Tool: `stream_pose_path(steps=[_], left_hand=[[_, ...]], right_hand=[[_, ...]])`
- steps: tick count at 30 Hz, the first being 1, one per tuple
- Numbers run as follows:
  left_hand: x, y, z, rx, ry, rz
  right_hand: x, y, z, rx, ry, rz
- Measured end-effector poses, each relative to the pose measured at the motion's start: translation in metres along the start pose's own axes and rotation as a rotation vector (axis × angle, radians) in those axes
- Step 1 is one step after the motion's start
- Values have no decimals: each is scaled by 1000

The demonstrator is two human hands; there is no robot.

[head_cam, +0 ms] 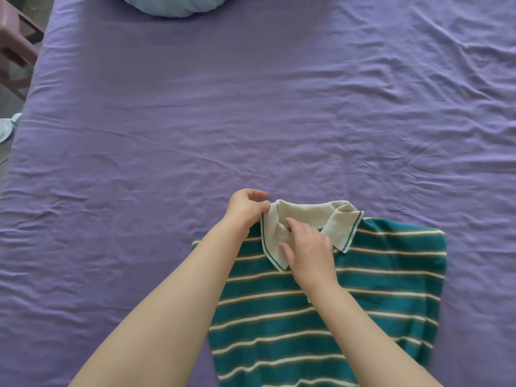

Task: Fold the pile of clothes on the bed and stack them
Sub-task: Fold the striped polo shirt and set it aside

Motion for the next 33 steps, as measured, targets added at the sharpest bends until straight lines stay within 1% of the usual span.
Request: stream_pose_path(steps=[2,4,5,7,8,9,10,11,12,13,14,16,17,19,22,25,28,30,32,33], left_hand=[[4,-2,-5,-59,68,22],[8,-3,-9,-86,139,27],[10,-3,-10,-75,154,30],[10,-2,-5,-3,132,56],[8,0,-3,93,133,109],[4,5,0,221,163,213],[-1,11,3,336,204,358],[-9,18,8,400,225,511],[-18,25,15,424,200,630],[-27,29,26,431,134,698],[-35,32,39,439,50,720],[-49,30,70,496,-94,660],[-54,28,84,537,-130,607],[-58,24,104,588,-133,528],[-61,20,116,571,-88,476],[-62,22,117,530,-69,485],[-59,30,118,611,-32,610],[-59,33,117,644,-8,649],[-62,30,108,586,12,611],[-65,27,100,563,22,623]], right_hand=[[0,0,-2,5,37,16],[-4,10,-9,58,125,77],[-6,15,-12,70,151,106],[-9,20,-16,72,128,112],[-10,21,-18,80,110,98],[-11,23,-21,93,110,82],[-11,27,-26,101,137,75],[-12,34,-31,99,182,85],[-13,42,-37,98,231,113],[-14,53,-43,108,273,160],[-15,63,-48,127,304,215],[-15,79,-54,167,333,320],[-13,83,-55,187,326,366],[-10,86,-53,211,263,426],[-14,82,-47,184,207,421],[-27,80,-44,271,247,426],[-39,78,-42,338,238,436],[-41,82,-41,291,200,427],[-43,89,-45,241,175,417],[-45,93,-47,230,162,386]])
Point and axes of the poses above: each hand's wrist, its own x-axis towards the middle knuckle, its own z-axis out of the palm, y = z × x, the point moved 3 cm from there along x, towards the middle knuckle, and after that the axes turned 10 degrees about y, right-handed, at the moved point
